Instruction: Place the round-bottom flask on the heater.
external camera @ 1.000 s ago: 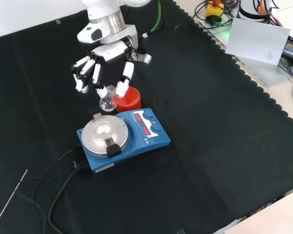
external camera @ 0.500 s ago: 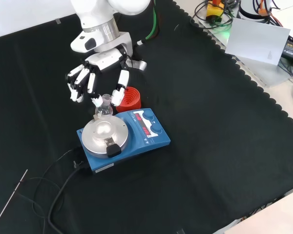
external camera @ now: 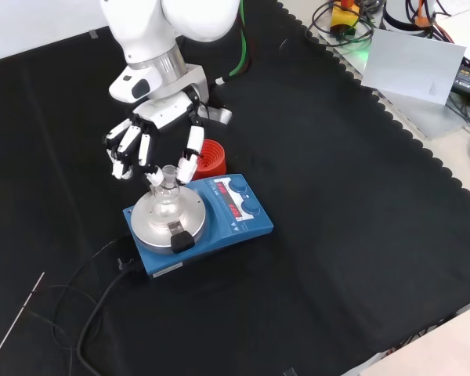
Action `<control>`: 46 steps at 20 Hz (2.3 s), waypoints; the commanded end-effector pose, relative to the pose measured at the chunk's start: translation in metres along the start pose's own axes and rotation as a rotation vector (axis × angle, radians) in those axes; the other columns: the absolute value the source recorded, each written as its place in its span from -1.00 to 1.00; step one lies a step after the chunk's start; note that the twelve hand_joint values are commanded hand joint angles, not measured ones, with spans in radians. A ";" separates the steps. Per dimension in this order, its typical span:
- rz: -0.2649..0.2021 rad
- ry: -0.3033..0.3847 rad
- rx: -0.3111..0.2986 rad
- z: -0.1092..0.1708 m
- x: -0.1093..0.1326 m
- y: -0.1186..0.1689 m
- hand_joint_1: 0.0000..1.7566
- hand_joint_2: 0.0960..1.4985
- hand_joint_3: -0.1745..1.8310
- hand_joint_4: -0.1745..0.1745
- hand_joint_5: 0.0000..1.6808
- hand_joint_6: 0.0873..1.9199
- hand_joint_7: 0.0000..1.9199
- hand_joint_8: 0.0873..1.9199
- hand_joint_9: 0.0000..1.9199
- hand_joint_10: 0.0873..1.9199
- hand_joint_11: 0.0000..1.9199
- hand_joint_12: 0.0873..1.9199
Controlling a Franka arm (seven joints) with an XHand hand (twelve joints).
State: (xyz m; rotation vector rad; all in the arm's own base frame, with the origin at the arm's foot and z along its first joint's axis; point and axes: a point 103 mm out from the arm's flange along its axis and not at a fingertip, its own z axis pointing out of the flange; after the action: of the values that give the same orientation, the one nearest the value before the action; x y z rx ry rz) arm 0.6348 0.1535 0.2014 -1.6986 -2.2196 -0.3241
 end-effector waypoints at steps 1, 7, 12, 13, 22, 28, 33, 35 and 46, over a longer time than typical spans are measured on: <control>0.004 -0.003 0.010 0.005 -0.003 0.002 0.17 0.10 -0.33 1.00 0.20 0.07 -0.68 -0.48 -0.50 -0.39 -0.94 0.37; 0.012 -0.005 0.019 0.010 -0.008 0.003 0.17 0.09 -0.33 1.00 0.20 0.06 -0.68 -0.48 -0.50 -0.39 -0.94 0.37; 0.021 -0.002 0.022 0.012 -0.013 0.003 0.17 0.09 -0.33 1.00 0.20 0.06 -0.68 -0.48 -0.50 -0.39 -0.94 0.37; 0.022 -0.001 0.021 0.012 -0.014 0.003 0.17 0.09 -0.33 1.00 0.20 0.06 -0.68 -0.48 -0.50 -0.39 -0.94 0.37; 0.037 -0.017 0.029 0.018 -0.020 0.006 0.17 0.08 -0.32 1.00 0.20 0.06 -0.68 -0.48 -0.50 -0.39 -0.94 0.37; 0.045 -0.013 0.034 0.025 -0.023 0.010 0.17 0.08 -0.32 1.00 0.20 0.06 -0.68 -0.48 -0.50 -0.39 -0.94 0.37; 0.040 -0.011 0.038 0.026 -0.023 0.011 0.17 0.08 -0.31 1.00 0.20 0.06 -0.68 -0.48 -0.50 -0.39 -0.94 0.37; 0.040 -0.015 0.041 0.026 -0.022 0.013 0.17 0.08 -0.31 1.00 0.20 0.06 -0.68 -0.48 -0.50 -0.39 -0.94 0.37; 0.025 0.035 0.067 0.029 -0.021 0.014 0.15 0.22 -0.49 1.00 0.16 0.07 -0.71 -0.47 -0.53 -0.36 -0.96 0.39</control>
State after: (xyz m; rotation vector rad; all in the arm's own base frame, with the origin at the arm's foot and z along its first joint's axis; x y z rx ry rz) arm 0.6506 0.1495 0.1674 -1.7059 -2.1783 -0.2543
